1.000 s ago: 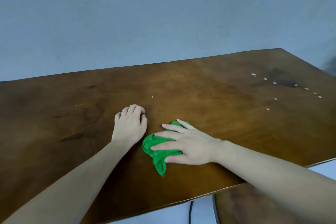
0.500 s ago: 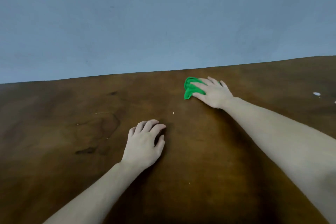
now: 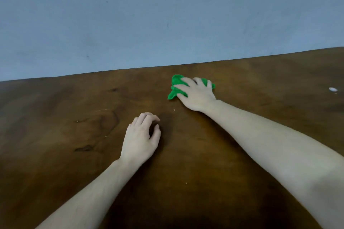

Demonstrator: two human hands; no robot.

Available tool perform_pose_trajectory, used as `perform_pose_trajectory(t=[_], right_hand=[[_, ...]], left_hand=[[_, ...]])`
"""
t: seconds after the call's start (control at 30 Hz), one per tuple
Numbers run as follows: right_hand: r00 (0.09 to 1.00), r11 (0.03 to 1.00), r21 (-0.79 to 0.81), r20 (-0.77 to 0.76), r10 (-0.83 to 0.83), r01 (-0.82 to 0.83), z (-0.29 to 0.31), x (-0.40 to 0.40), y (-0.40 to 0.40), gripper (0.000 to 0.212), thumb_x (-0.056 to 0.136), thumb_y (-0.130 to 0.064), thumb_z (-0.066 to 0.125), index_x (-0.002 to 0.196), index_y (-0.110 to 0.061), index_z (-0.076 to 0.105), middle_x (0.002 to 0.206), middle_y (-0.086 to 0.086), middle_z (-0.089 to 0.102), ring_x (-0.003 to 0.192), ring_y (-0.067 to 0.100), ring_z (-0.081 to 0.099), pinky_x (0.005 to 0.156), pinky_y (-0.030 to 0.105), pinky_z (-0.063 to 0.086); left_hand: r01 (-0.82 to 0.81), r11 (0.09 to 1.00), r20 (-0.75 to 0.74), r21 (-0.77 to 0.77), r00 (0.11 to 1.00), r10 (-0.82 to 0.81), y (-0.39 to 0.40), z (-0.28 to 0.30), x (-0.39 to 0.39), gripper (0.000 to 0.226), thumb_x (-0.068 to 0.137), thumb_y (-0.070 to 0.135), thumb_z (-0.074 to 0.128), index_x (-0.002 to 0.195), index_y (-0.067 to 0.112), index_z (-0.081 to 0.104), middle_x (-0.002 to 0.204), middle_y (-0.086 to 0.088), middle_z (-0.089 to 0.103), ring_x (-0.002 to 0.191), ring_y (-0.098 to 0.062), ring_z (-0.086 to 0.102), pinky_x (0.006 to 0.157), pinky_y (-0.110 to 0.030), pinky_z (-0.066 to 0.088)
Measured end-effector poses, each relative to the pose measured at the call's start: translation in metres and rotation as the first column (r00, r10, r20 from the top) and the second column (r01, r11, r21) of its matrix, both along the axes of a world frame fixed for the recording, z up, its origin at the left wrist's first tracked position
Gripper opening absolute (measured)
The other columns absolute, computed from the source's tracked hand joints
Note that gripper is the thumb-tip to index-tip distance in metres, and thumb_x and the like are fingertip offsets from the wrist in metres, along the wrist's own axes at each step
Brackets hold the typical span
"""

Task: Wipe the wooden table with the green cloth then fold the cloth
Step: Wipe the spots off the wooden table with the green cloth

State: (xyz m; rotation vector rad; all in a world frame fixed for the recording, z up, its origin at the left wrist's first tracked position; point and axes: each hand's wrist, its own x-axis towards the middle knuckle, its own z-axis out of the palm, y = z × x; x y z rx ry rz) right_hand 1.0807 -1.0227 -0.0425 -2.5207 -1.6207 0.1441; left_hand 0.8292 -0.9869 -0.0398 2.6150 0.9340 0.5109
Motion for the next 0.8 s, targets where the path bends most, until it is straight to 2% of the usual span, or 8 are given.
perform_pose_trajectory(t=[0.1, 0.23, 0.37, 0.43, 0.53, 0.67, 0.73, 0.8], right_hand=[[0.993, 0.994, 0.019, 0.033, 0.111, -0.111, -0.004, -0.046, -0.040, 0.048, 0.105, -0.055, 0.027, 0.152, -0.049, 0.032, 0.166, -0.011, 0.021, 0.149, 0.027, 0.019, 0.116, 0.068, 0.014], [0.975, 0.974, 0.027, 0.030, 0.222, -0.223, -0.004, -0.101, -0.113, 0.047, 0.105, -0.054, 0.032, 0.151, -0.044, 0.039, 0.165, -0.012, 0.023, 0.148, 0.024, 0.020, 0.115, 0.066, 0.016], [0.975, 0.975, 0.011, 0.009, 0.221, -0.221, 0.000, -0.125, -0.197, 0.046, 0.106, -0.055, 0.029, 0.150, -0.047, 0.039, 0.165, -0.016, 0.022, 0.151, 0.017, 0.015, 0.119, 0.057, 0.010], [0.993, 0.992, -0.036, -0.003, 0.121, -0.121, 0.005, -0.111, -0.239, 0.050, 0.103, -0.061, 0.021, 0.151, -0.052, 0.033, 0.166, -0.019, 0.018, 0.153, 0.014, 0.012, 0.122, 0.051, 0.009], [0.981, 0.980, -0.055, 0.008, -0.193, 0.194, 0.010, -0.068, -0.300, 0.056, 0.098, -0.068, 0.016, 0.151, -0.056, 0.028, 0.165, -0.021, 0.018, 0.153, 0.013, 0.014, 0.122, 0.047, 0.015], [0.796, 0.795, -0.076, -0.024, -0.605, 0.602, 0.007, -0.013, -0.379, 0.050, 0.102, -0.065, 0.026, 0.150, -0.055, 0.029, 0.166, -0.018, 0.018, 0.154, 0.017, 0.012, 0.122, 0.052, 0.013], [0.687, 0.688, -0.074, -0.035, -0.726, 0.722, 0.007, -0.003, -0.402, 0.051, 0.102, -0.065, 0.024, 0.151, -0.053, 0.030, 0.167, -0.016, 0.017, 0.155, 0.019, 0.010, 0.122, 0.056, 0.011], [0.621, 0.624, -0.076, -0.057, -0.782, 0.778, 0.009, -0.004, -0.399, 0.050, 0.103, -0.061, 0.023, 0.152, -0.051, 0.030, 0.169, -0.014, 0.014, 0.155, 0.022, 0.007, 0.121, 0.061, 0.009]], left_hand=[[-0.002, 1.000, -0.012, 0.012, 1.000, 0.002, -0.006, 0.001, -0.005, 0.018, 0.096, 0.032, 0.050, 0.112, 0.028, 0.059, 0.120, 0.012, 0.054, 0.105, -0.006, 0.051, 0.091, -0.025, 0.041], [0.058, 0.997, -0.067, 0.055, 0.996, -0.054, -0.031, -0.005, -0.012, 0.021, 0.096, 0.036, 0.046, 0.114, 0.029, 0.056, 0.128, 0.013, 0.053, 0.118, -0.013, 0.049, 0.098, -0.036, 0.036], [0.162, 0.984, -0.064, 0.077, 0.986, -0.157, -0.068, -0.008, -0.017, 0.021, 0.096, 0.037, 0.045, 0.114, 0.033, 0.057, 0.130, 0.017, 0.053, 0.122, -0.013, 0.048, 0.101, -0.038, 0.035], [0.254, 0.959, -0.109, 0.125, 0.964, -0.242, -0.090, -0.007, -0.016, 0.028, 0.096, 0.040, 0.044, 0.122, 0.036, 0.056, 0.135, 0.018, 0.052, 0.128, -0.011, 0.045, 0.104, -0.038, 0.034], [0.355, 0.928, -0.160, 0.115, 0.928, -0.335, -0.122, -0.005, -0.015, 0.037, 0.097, 0.043, 0.041, 0.132, 0.038, 0.053, 0.142, 0.017, 0.047, 0.134, -0.008, 0.038, 0.110, -0.038, 0.029], [0.393, 0.914, -0.191, 0.099, 0.909, -0.370, -0.154, -0.004, -0.024, 0.043, 0.097, 0.046, 0.039, 0.137, 0.038, 0.050, 0.148, 0.015, 0.043, 0.138, -0.009, 0.033, 0.112, -0.038, 0.026], [0.392, 0.915, -0.199, 0.094, 0.908, -0.368, -0.163, -0.004, -0.032, 0.044, 0.098, 0.047, 0.037, 0.140, 0.039, 0.047, 0.151, 0.016, 0.040, 0.140, -0.009, 0.030, 0.114, -0.038, 0.024], [0.382, 0.919, -0.195, 0.093, 0.912, -0.360, -0.167, -0.005, -0.041, 0.045, 0.099, 0.048, 0.035, 0.142, 0.040, 0.044, 0.153, 0.015, 0.037, 0.142, -0.010, 0.028, 0.115, -0.037, 0.022]])
